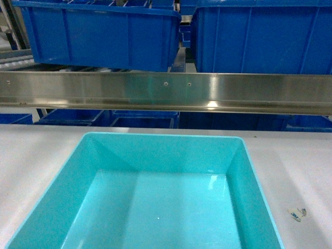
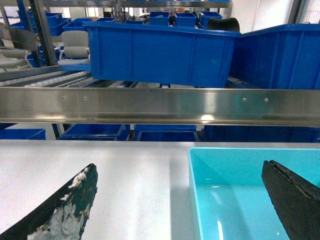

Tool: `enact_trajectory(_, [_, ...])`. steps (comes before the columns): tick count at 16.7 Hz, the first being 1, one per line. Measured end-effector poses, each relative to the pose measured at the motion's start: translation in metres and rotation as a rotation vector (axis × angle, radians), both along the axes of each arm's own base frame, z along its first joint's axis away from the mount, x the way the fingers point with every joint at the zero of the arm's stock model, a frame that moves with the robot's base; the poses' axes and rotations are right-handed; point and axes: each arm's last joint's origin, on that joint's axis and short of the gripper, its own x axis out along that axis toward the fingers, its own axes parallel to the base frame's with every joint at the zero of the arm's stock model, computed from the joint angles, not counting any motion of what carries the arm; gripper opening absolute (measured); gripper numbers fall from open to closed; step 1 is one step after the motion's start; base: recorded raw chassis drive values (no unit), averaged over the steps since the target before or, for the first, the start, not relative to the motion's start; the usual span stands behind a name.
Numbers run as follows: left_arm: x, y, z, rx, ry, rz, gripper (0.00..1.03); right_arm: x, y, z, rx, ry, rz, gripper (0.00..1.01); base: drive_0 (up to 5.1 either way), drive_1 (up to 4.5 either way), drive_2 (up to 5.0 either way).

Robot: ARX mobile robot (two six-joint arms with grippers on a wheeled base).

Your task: Organize blue bins on left shelf correctly

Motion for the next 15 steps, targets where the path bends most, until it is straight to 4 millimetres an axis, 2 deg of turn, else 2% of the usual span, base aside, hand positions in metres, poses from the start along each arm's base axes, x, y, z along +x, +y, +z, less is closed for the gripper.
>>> enact_trajectory(11, [0.0, 0.0, 0.0, 0.0, 0.0, 0.0, 0.98, 0.0, 0.001, 0.001, 0.0, -0.007, 0.0, 0.98, 0.0, 0.0, 0.0])
enact_trajectory(12, [0.001, 0.001, 0.0, -0.002, 0.003, -0.01, 0.98, 0.005, 0.006, 0.006, -0.006, -0.036, -0.021, 0.98, 0.0, 0.0, 0.0])
enact_trajectory(14, [0.014, 0.012, -0.007, -0.053, 0.126, 0.048, 0.98, 0.017, 0.027, 0.01, -0.088, 0.113, 0.004, 0.98, 0.0, 0.0, 0.0])
enact_trajectory(15, [0.021, 0.01, -0.01, -0.073, 0.18, 0.041, 0.98, 0.022, 0.035, 0.014, -0.139, 0.181, 0.012, 0.98, 0.0, 0.0, 0.0])
